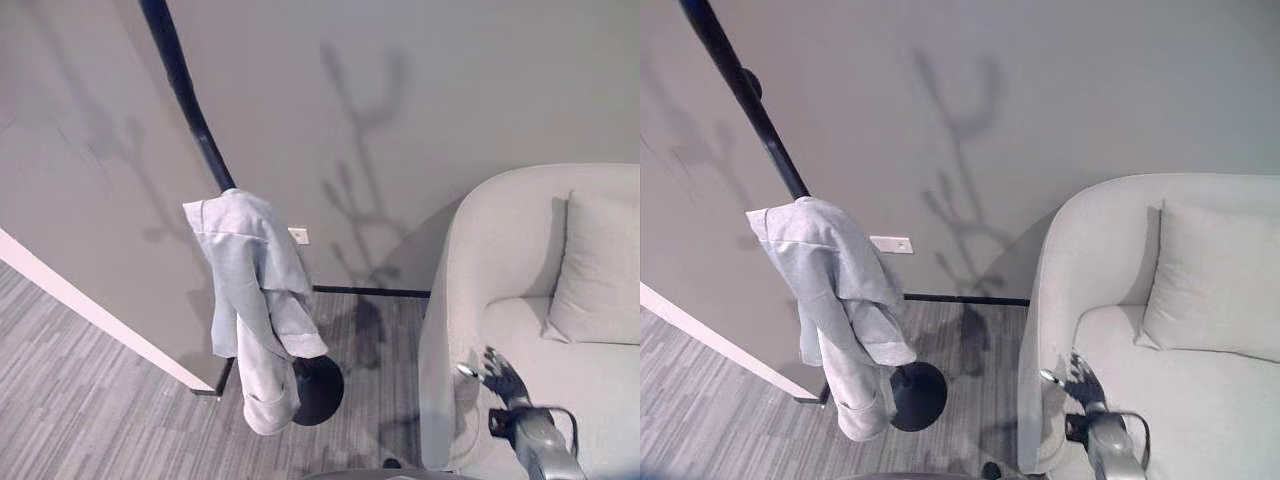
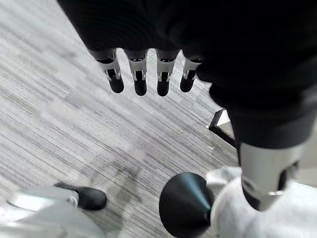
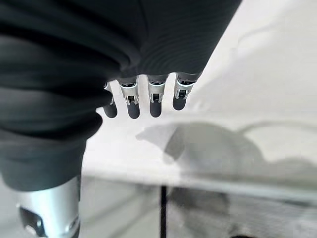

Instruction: Hang the clothes on the sofa on the clothes rack.

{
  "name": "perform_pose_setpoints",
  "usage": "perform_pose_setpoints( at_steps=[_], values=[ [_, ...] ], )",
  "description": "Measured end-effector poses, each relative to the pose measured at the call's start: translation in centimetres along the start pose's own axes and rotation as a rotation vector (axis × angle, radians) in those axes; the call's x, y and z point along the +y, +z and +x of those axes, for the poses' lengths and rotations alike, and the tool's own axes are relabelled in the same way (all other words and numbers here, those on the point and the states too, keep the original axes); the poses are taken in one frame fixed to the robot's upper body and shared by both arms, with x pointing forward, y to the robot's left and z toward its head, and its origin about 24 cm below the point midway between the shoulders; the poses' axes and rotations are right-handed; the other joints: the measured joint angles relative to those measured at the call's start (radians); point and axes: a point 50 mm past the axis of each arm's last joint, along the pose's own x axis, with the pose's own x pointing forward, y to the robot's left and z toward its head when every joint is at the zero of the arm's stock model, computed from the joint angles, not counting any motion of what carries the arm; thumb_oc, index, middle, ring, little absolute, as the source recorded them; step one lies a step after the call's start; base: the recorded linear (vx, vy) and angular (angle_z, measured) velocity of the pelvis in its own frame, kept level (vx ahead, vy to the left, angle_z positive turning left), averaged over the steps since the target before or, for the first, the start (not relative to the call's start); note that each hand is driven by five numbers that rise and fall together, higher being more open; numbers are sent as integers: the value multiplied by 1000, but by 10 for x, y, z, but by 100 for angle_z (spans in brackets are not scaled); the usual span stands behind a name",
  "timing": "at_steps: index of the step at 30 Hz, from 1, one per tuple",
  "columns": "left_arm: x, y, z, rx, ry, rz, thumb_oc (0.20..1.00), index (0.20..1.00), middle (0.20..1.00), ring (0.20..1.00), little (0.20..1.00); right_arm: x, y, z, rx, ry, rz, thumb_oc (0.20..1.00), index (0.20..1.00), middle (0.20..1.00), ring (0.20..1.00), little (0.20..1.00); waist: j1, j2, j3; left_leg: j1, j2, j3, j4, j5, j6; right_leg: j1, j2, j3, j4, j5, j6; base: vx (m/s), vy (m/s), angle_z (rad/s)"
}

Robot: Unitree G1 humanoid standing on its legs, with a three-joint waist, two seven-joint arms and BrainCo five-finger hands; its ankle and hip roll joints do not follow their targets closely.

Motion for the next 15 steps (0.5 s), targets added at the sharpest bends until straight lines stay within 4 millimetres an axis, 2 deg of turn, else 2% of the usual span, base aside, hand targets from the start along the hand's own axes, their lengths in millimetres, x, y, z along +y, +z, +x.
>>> perform_pose_setpoints(
  at_steps=[3,5,9,12,15],
  values=[
    [-9,14,1,-41,-33,3,1000,1000,1000,1000,1000,13,-30,-5,112,-15,161,1000,1000,1000,1000,1000,-15,-15,-5,1,4,4,-2,0,0,-3,3,1,3,-13,-12,-5,-8,-3],
    [-18,23,2,-64,-67,30,1000,1000,1000,1000,1000,23,-51,-9,217,1,177,1000,1000,1000,1000,1000,-17,-13,-6,-3,9,7,-6,0,0,-19,5,0,27,-16,-8,-2,-13,-6],
    [-25,21,1,-52,-88,30,1000,1000,1000,1000,1000,30,-84,-15,403,-50,269,1000,1000,1000,1000,1000,-17,3,-18,-1,20,8,0,0,0,-34,15,-3,54,-30,-3,0,0,0],
    [-27,16,1,-16,-87,36,1000,1000,1000,1000,1000,26,-89,-10,465,-182,437,1000,1000,1000,1000,1000,-14,8,-26,7,19,-1,0,2,-4,7,19,-4,4,8,-40,33,-1,6],
    [-28,7,1,32,-81,44,1000,1000,1000,1000,1000,23,-102,-14,559,-317,586,1000,1000,1000,1000,1000,-9,6,-49,14,20,-3,-1,-9,-20,18,22,-2,0,-5,-31,48,7,0]
  ],
)
